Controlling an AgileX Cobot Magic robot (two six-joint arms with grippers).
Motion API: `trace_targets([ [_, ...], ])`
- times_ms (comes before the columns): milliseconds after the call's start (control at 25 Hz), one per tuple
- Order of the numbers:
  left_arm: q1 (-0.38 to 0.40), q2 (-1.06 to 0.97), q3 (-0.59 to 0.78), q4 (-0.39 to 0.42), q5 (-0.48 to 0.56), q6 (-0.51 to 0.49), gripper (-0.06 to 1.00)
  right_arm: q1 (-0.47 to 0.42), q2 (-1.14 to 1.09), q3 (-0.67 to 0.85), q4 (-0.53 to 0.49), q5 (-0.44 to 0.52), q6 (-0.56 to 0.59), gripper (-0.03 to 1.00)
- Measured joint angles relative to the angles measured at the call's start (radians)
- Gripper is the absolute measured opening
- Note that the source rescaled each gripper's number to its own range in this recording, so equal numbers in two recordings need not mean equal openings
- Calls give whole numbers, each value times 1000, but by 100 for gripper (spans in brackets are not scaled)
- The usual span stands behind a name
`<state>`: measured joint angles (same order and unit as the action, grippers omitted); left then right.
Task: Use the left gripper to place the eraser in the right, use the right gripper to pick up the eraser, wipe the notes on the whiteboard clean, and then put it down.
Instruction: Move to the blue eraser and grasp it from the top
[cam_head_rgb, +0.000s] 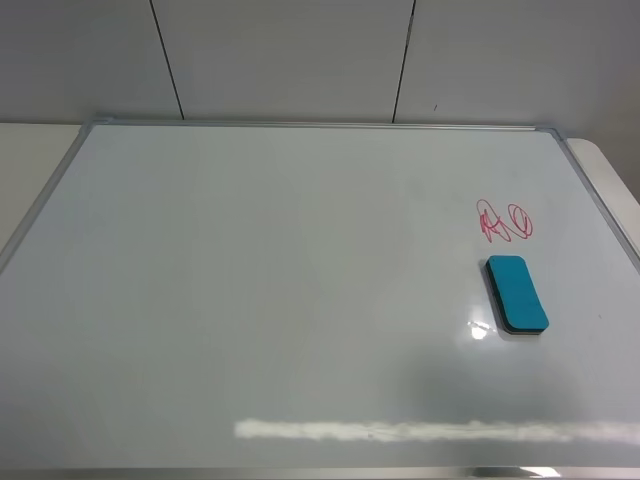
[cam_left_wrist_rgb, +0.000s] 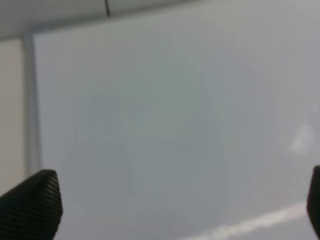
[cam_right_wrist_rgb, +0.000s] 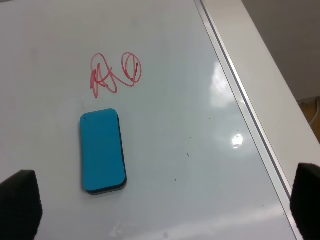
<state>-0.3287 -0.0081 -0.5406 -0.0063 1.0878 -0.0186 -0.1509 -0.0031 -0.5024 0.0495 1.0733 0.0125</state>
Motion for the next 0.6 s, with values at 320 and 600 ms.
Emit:
trace_targets([
  [320,1,0,33,-28,-28,19,100,0,0,0,0,0,0,100],
  [600,172,0,33,-29,-29,19,100,0,0,0,0,0,0,100],
])
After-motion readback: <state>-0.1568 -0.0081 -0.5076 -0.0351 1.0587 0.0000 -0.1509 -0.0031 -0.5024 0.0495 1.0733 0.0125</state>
